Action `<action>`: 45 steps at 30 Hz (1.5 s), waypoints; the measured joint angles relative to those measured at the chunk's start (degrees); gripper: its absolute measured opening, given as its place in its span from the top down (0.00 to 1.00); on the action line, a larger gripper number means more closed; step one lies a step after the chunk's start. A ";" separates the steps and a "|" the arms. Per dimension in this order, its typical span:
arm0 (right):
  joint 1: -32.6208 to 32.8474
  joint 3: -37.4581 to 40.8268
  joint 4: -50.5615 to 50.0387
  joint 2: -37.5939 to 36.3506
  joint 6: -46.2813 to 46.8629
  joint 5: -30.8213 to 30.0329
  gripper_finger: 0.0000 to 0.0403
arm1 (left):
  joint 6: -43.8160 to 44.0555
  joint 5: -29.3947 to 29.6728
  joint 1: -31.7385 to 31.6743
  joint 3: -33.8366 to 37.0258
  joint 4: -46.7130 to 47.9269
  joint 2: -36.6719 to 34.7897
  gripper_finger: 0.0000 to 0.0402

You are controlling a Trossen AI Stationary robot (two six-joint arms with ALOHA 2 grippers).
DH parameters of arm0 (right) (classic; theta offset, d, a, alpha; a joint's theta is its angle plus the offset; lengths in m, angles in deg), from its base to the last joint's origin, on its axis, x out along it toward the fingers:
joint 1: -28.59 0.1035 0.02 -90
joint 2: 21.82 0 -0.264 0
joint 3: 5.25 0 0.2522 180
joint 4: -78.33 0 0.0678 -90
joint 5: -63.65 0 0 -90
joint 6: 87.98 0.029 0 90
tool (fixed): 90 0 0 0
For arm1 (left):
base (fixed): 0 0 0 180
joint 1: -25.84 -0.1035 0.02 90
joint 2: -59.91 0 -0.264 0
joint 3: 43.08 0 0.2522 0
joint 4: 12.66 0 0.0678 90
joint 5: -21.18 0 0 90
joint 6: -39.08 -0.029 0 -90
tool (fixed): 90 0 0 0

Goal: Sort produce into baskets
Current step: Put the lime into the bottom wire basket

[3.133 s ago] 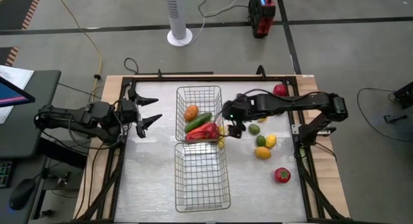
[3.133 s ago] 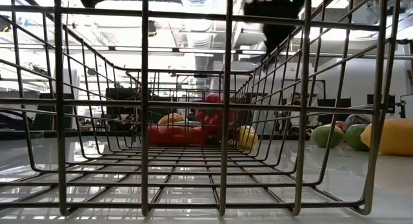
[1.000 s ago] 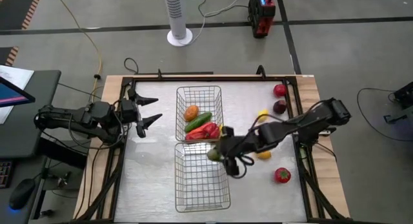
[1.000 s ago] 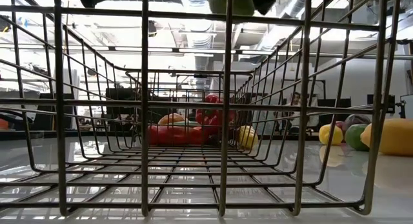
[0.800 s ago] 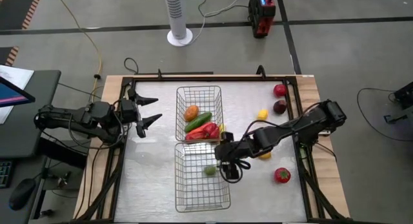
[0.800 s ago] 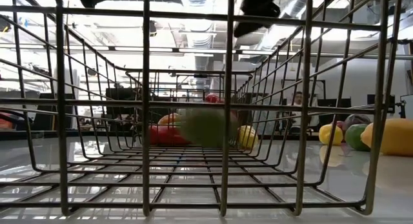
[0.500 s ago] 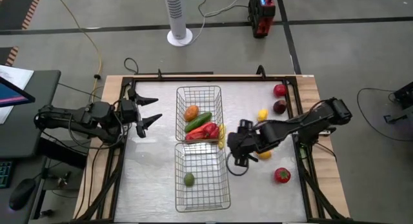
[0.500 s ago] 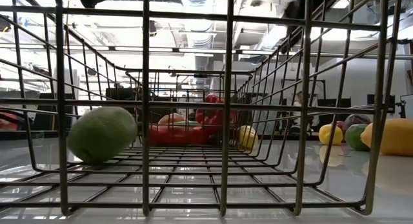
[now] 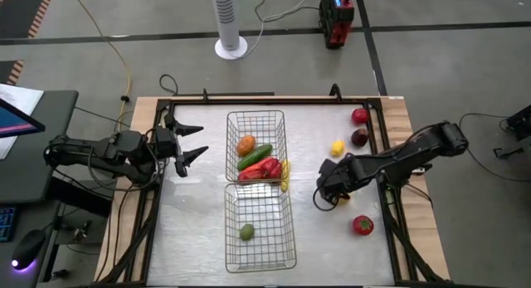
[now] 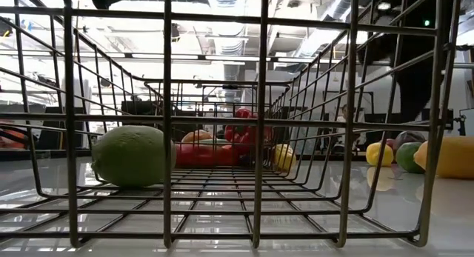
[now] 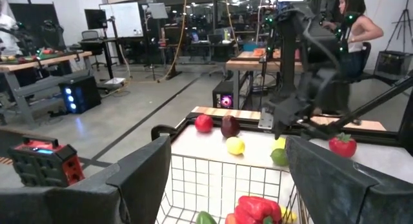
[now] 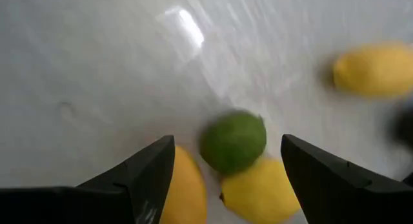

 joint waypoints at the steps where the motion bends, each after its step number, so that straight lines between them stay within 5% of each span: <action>1: -0.86 1.06 0.22 -0.60 1.21 0.65 0.22 | 0.00 0.00 0.00 0.00 -0.02 0.00 0.27; 17: -10.03 9.27 11.60 2.85 0.91 10.25 0.23 | -0.26 0.00 0.00 0.00 0.14 0.00 0.27; 25: -10.92 8.49 14.09 3.16 -5.02 10.25 0.39 | -0.74 0.00 0.00 0.00 0.12 0.00 0.27; 31: -10.65 4.35 13.29 3.16 -7.01 10.41 0.55 | -0.74 0.00 0.00 0.00 0.13 0.01 0.27; 39: -6.84 -10.89 7.71 3.13 -10.03 7.76 0.49 | -0.74 0.00 0.00 0.00 0.13 0.01 0.27; 45: -0.58 -17.32 24.10 3.02 -20.29 5.32 0.47 | -0.74 0.00 0.00 0.00 0.11 0.01 0.27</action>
